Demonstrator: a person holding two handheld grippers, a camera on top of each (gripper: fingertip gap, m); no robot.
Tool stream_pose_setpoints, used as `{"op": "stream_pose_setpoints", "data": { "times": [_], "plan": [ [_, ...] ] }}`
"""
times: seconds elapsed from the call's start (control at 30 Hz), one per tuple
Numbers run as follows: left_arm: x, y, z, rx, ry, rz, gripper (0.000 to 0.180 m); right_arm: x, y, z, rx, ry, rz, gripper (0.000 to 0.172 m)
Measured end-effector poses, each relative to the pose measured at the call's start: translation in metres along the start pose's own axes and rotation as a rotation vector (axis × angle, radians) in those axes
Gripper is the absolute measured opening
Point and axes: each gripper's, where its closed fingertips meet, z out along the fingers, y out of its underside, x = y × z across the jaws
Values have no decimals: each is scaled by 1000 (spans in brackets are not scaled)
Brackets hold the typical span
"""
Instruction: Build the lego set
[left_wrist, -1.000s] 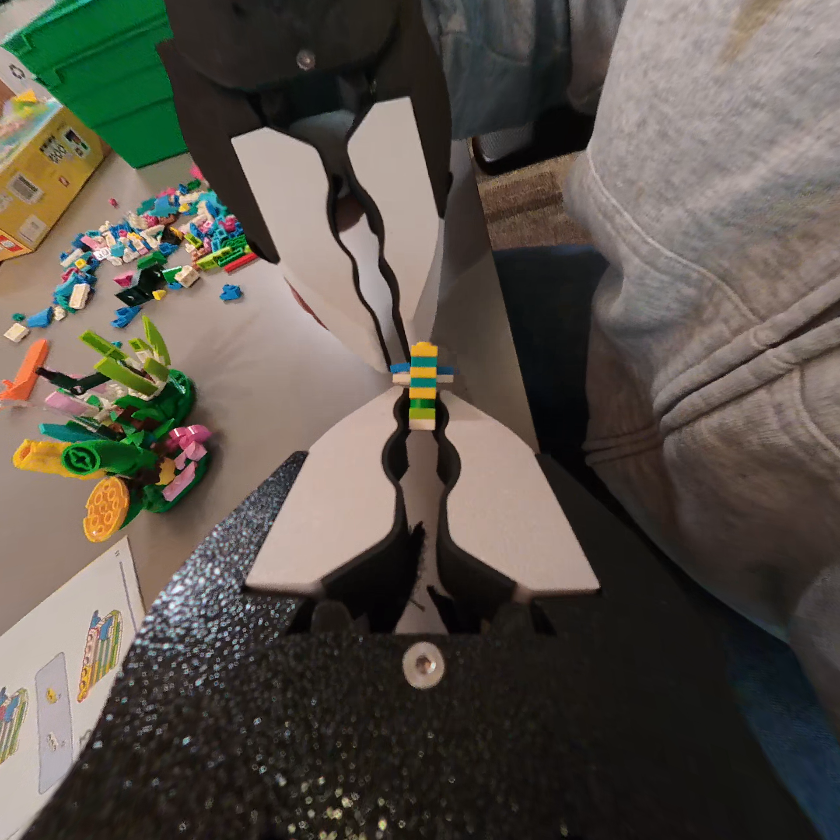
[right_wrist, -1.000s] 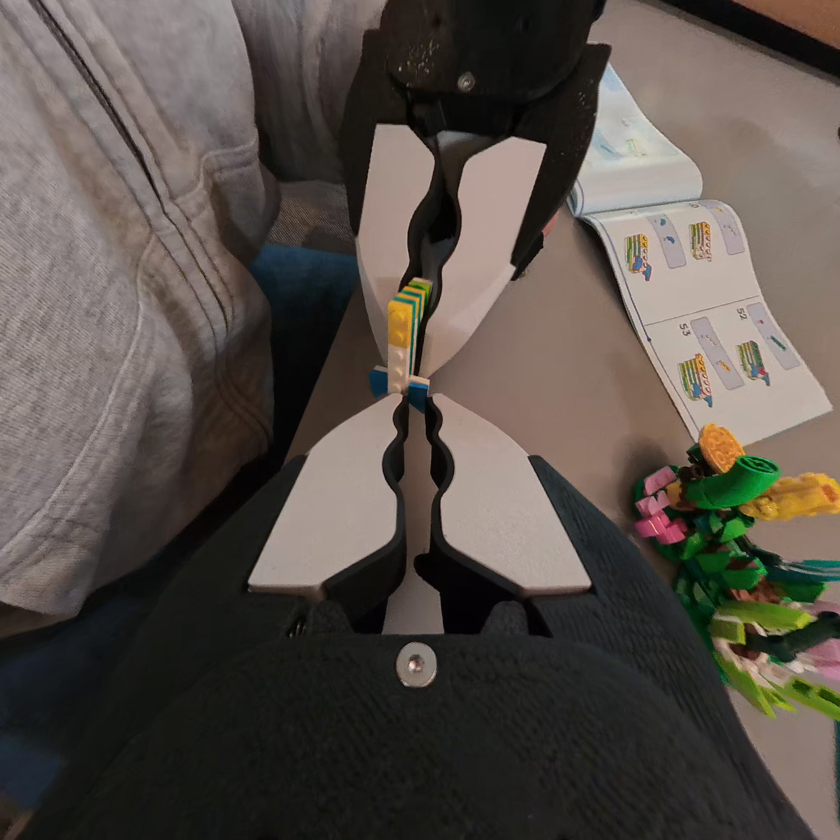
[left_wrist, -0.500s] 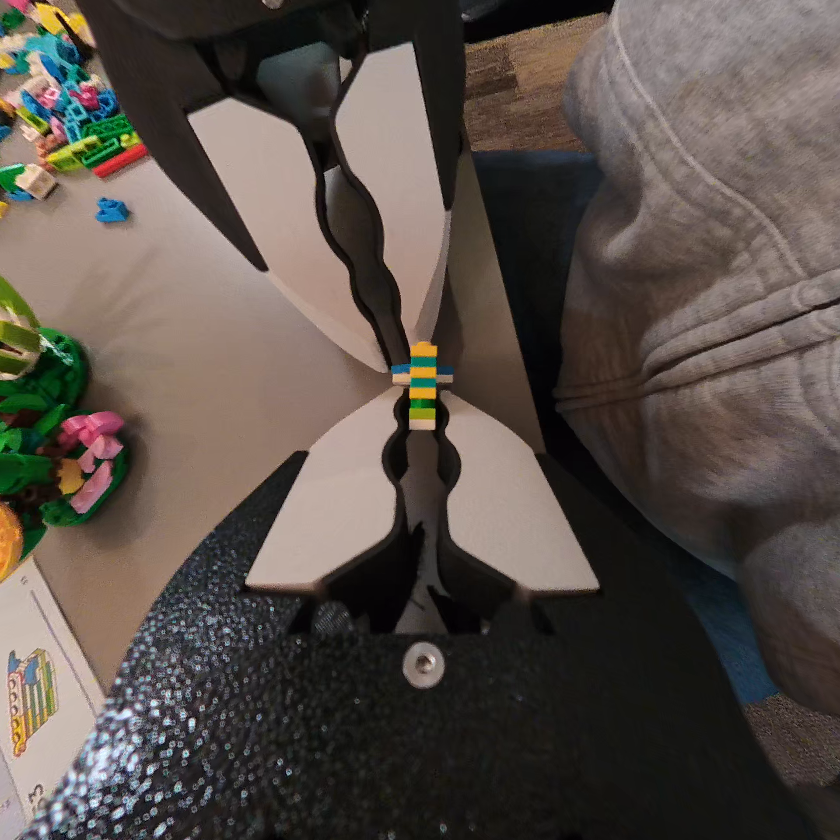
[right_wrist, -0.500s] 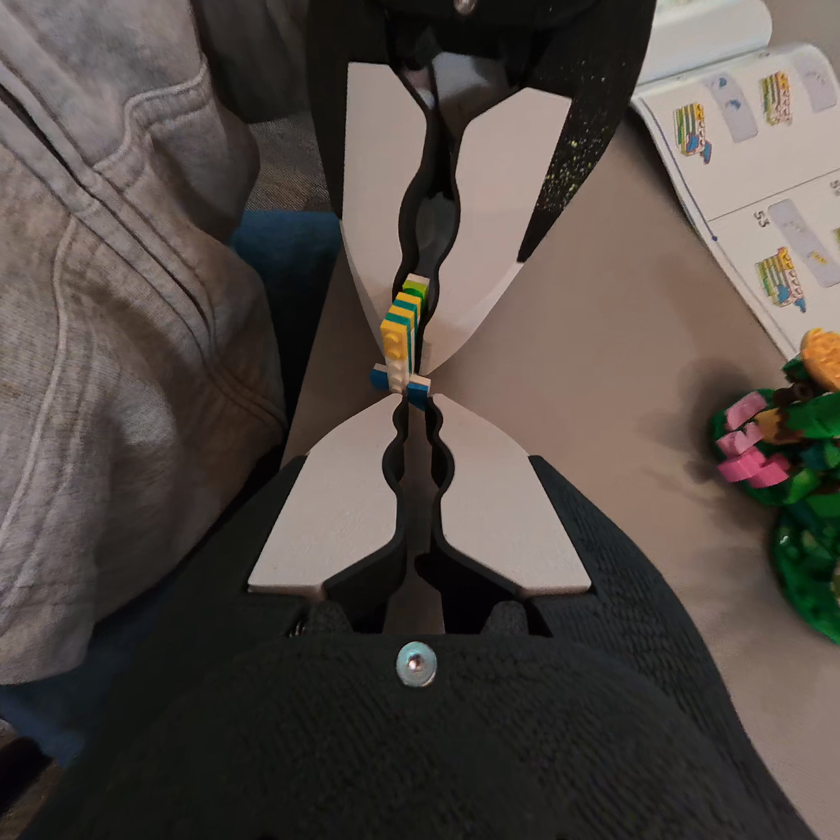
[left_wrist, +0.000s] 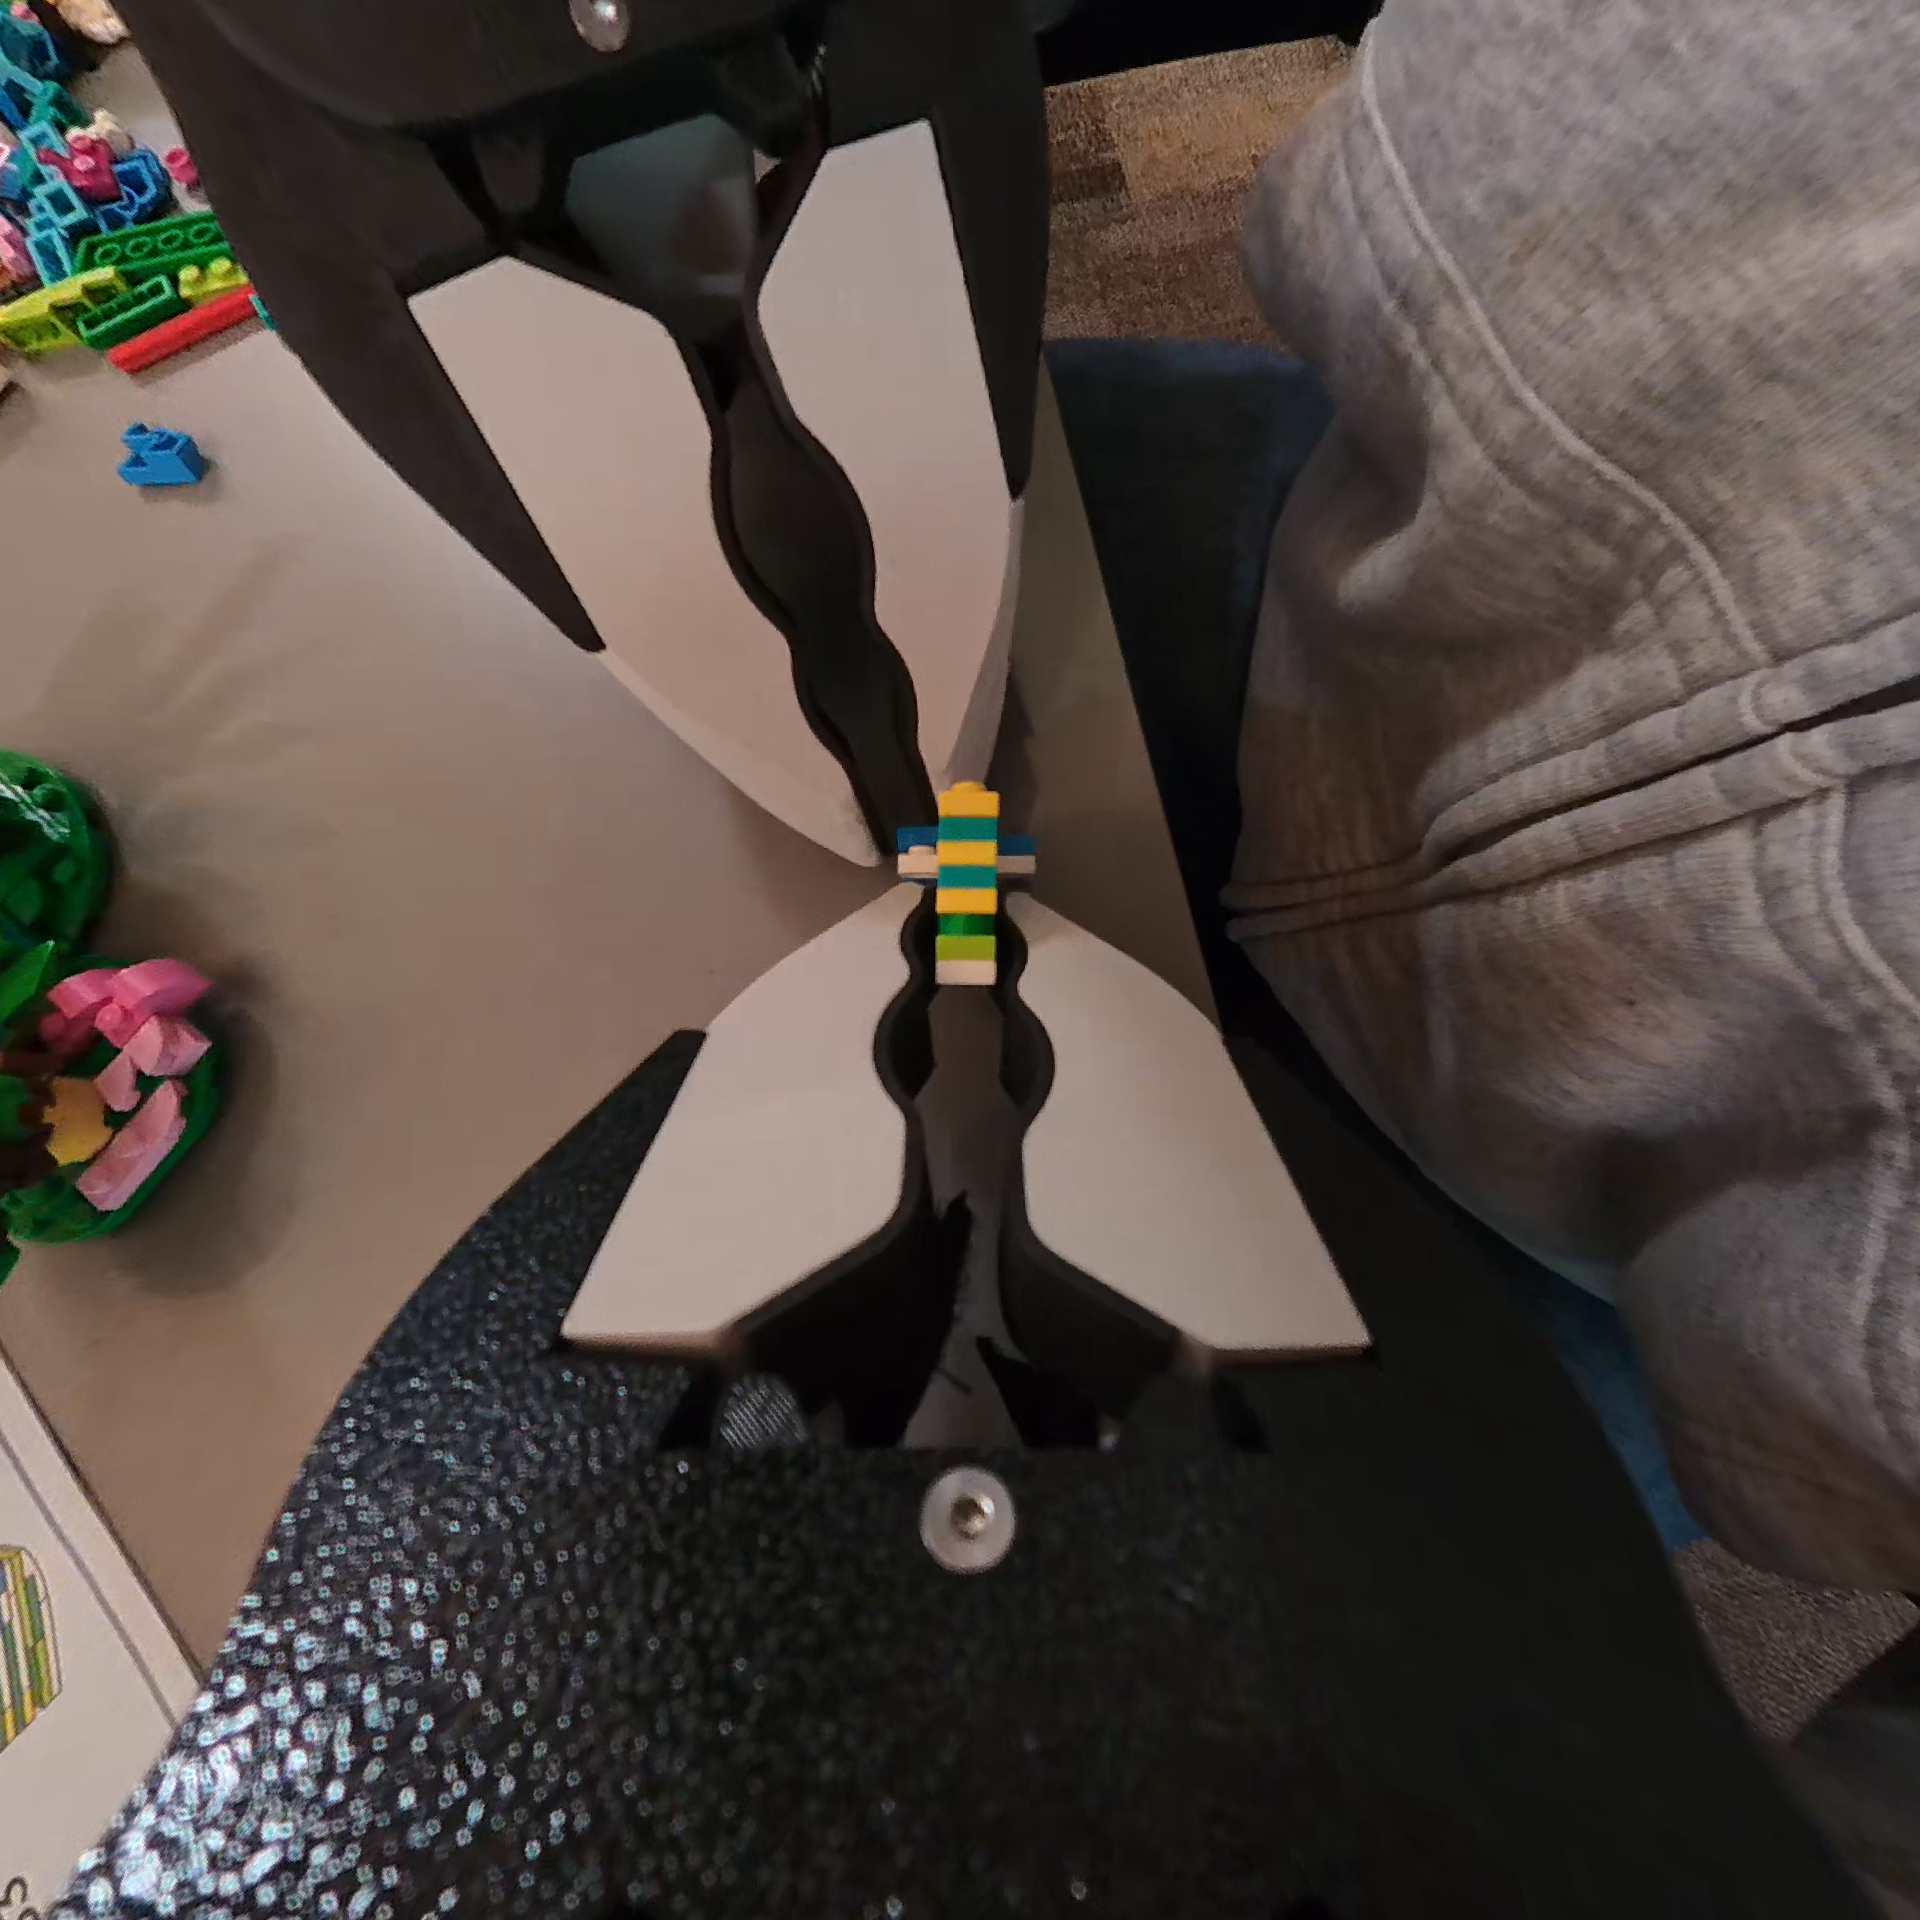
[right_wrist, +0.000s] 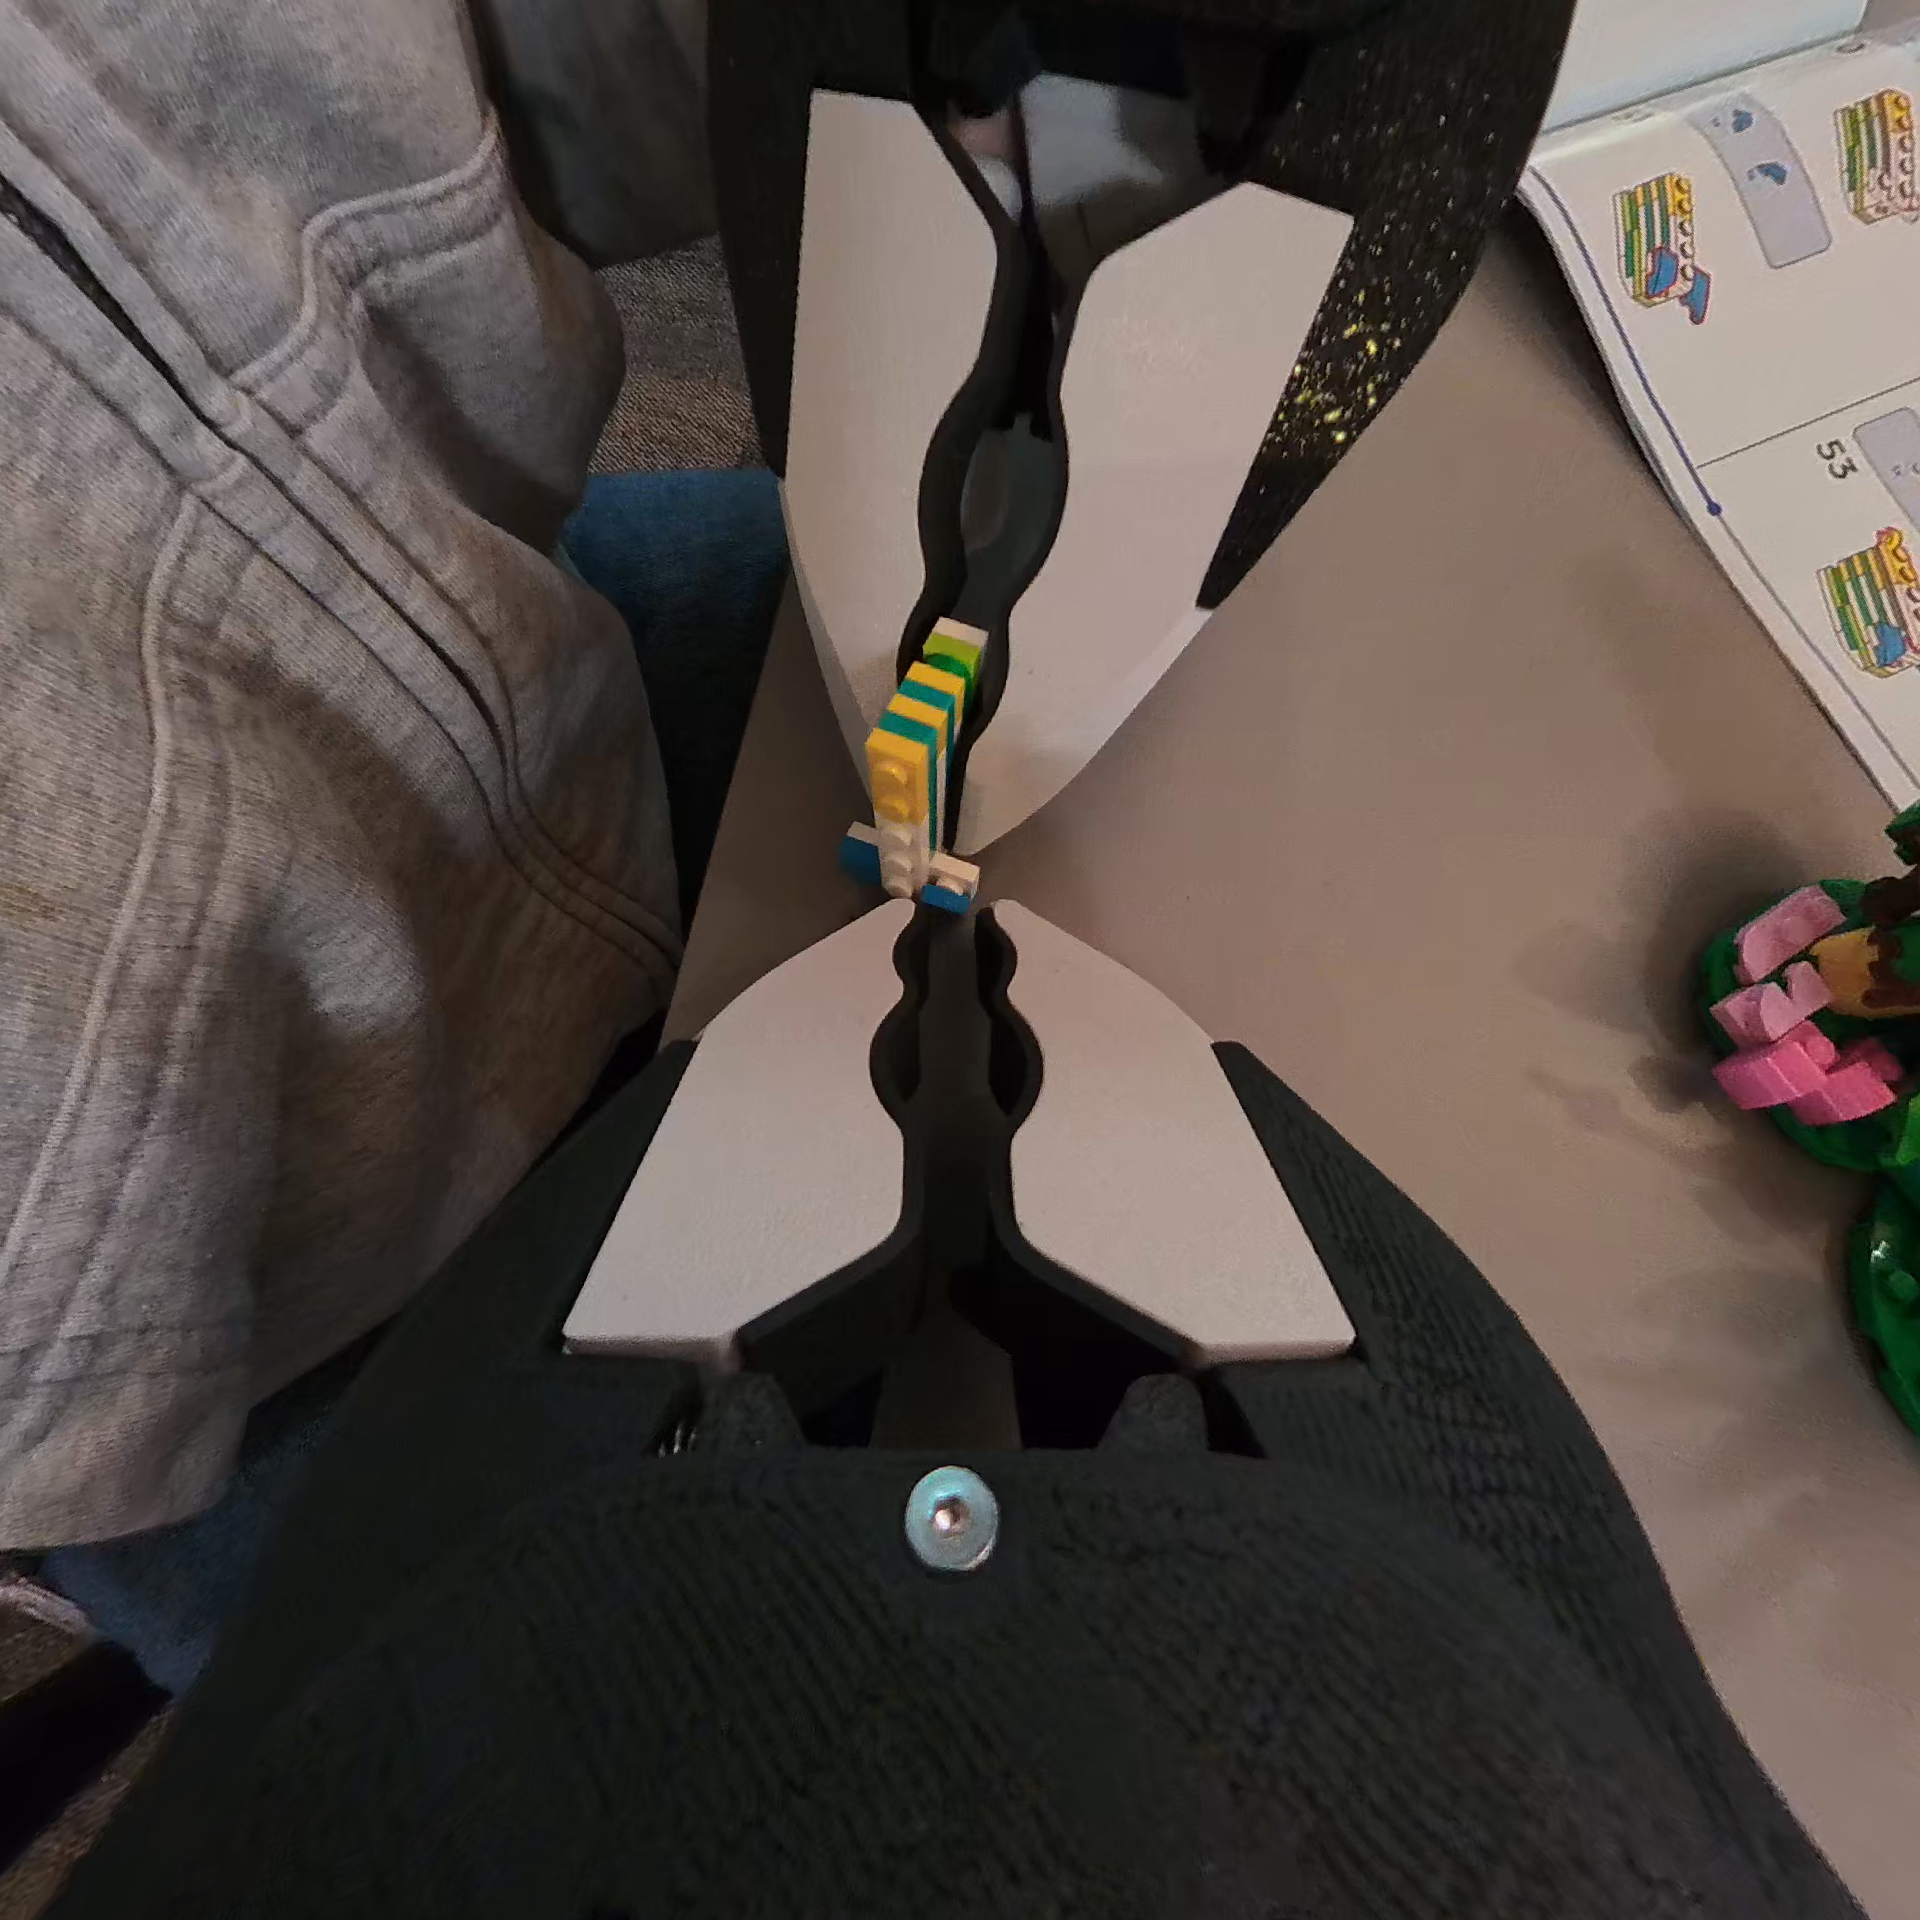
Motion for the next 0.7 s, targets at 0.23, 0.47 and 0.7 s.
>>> {"op": "stream_pose_setpoints", "data": {
  "times": [0.23,0.47,0.7],
  "plan": [
    [0,0,0,-4,10,-15,9,1,-1,-1,10,11,-19,9],
    [0,1,0,9,49,-20,9,1,-3,0,21,-8,-89,10],
    [0,2,0,-16,120,-19,9,1,-5,1,12,-68,-186,12]
  ]
}}
